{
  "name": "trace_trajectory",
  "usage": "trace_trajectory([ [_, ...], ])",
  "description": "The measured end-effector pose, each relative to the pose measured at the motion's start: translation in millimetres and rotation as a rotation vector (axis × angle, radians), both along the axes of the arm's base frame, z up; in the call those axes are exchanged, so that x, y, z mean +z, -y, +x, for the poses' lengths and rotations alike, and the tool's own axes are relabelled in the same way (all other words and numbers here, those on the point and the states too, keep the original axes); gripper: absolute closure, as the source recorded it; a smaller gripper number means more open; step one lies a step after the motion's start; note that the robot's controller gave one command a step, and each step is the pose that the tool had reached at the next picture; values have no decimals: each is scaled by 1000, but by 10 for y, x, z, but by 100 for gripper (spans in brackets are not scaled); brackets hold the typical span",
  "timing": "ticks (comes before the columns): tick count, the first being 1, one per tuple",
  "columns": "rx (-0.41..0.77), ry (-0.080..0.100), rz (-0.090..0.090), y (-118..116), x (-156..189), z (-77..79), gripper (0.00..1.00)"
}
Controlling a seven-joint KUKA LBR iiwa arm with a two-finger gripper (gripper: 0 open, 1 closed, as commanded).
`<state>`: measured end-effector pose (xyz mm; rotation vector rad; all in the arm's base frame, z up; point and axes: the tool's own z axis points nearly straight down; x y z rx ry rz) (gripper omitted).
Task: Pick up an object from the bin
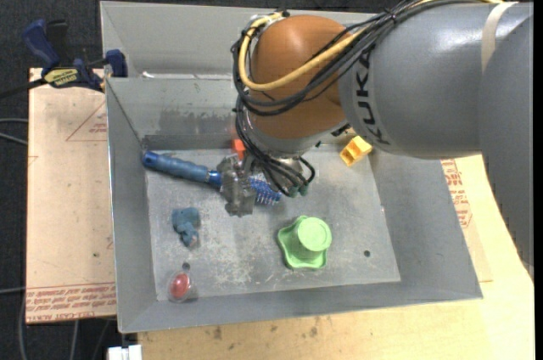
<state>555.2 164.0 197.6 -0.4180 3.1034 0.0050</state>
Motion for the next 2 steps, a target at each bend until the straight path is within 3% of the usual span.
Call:
trace_trajectory([
  [1,-1,-7,-2,10,-48,-10,0],
  [2,-32,2,-1,119,1231,-155,0],
])
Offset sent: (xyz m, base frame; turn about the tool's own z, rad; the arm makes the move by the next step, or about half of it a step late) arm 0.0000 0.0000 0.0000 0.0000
